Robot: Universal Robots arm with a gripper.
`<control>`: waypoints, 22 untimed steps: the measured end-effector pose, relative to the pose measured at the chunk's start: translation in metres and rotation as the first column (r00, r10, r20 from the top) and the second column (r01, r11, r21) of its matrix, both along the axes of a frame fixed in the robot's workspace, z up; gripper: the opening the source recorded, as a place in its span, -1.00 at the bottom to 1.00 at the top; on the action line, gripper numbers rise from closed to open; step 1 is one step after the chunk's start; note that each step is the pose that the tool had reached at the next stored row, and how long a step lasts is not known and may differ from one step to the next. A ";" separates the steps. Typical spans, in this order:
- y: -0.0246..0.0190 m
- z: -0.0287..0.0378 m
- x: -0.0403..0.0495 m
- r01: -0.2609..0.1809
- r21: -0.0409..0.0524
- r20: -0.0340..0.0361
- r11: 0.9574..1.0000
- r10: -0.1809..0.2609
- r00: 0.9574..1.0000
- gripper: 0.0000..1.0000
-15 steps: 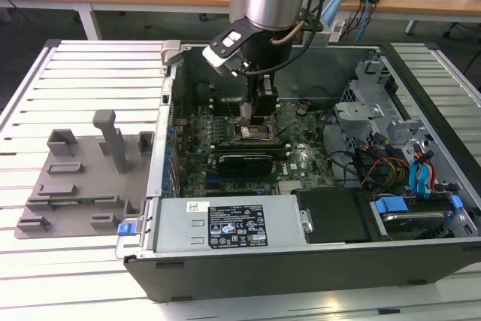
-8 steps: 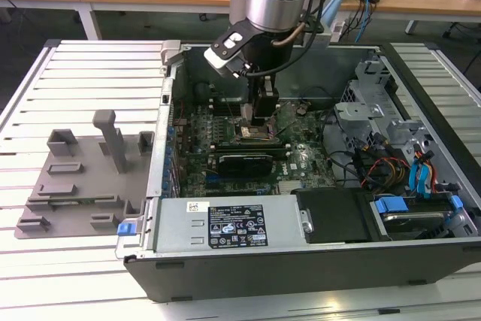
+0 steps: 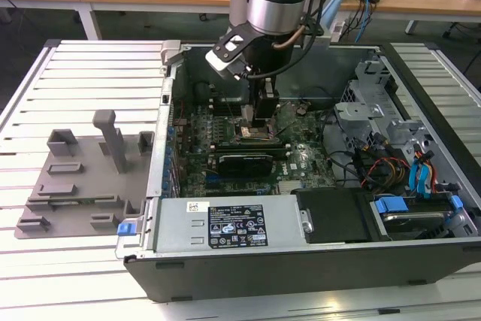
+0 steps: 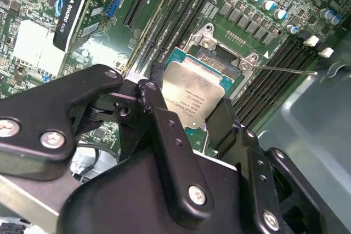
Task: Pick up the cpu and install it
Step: 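Place the cpu into insertion slot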
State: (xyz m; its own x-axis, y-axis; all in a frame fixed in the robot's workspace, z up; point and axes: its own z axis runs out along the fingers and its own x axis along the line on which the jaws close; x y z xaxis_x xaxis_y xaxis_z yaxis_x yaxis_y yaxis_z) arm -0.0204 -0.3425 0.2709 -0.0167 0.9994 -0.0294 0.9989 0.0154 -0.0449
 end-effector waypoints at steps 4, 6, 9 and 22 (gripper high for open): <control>0.0008 -0.0023 0.0016 0.000 0.000 0.000 1.000 0.000 1.000 0.10; 0.0011 -0.0034 0.0021 0.000 0.000 0.000 1.000 0.000 1.000 0.10; 0.0014 -0.0056 0.0028 0.000 0.000 0.000 1.000 0.000 1.000 0.10; 0.0037 -0.0186 0.0046 0.000 0.000 0.000 1.000 0.000 1.000 0.10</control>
State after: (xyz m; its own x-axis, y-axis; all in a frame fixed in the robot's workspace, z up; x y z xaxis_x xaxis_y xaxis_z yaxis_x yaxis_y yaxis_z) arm -0.0158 -0.3388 0.2523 -0.0167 0.9994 -0.0294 0.9989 0.0153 -0.0449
